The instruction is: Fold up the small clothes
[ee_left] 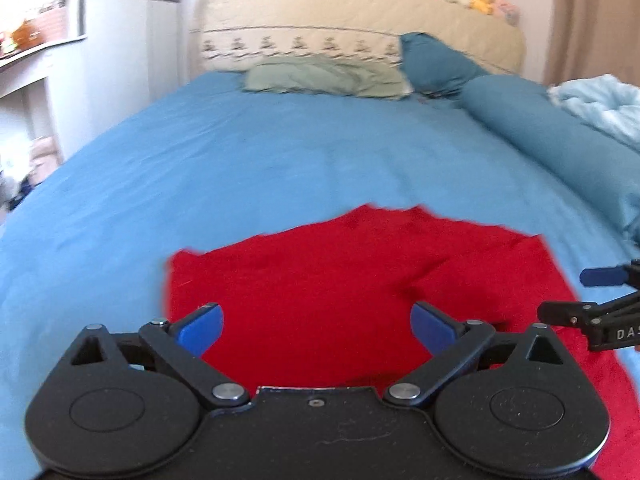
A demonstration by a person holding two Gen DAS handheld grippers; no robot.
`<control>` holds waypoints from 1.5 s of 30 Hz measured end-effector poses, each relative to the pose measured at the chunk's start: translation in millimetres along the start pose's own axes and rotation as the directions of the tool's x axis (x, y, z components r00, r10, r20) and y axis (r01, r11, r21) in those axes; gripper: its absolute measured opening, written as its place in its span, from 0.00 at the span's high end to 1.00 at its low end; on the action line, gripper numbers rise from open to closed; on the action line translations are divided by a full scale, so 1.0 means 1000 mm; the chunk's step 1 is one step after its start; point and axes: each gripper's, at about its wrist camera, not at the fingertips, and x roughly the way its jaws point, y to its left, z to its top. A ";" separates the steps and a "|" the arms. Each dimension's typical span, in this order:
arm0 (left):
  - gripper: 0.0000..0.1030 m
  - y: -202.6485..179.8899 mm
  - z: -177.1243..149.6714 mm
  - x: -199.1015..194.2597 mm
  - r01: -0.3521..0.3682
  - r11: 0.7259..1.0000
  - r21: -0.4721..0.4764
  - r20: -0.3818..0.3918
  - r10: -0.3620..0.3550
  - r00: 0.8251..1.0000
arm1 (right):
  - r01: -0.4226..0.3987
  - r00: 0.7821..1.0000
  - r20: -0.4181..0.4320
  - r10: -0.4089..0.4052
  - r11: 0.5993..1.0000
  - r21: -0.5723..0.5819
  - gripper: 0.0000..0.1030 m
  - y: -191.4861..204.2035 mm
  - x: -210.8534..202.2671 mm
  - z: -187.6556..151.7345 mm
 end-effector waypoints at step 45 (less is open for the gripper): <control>0.08 0.081 -0.053 0.046 -0.182 0.981 -0.063 -0.063 0.178 0.982 | 0.234 0.961 0.093 -0.260 0.946 0.225 0.80 -0.071 0.030 0.036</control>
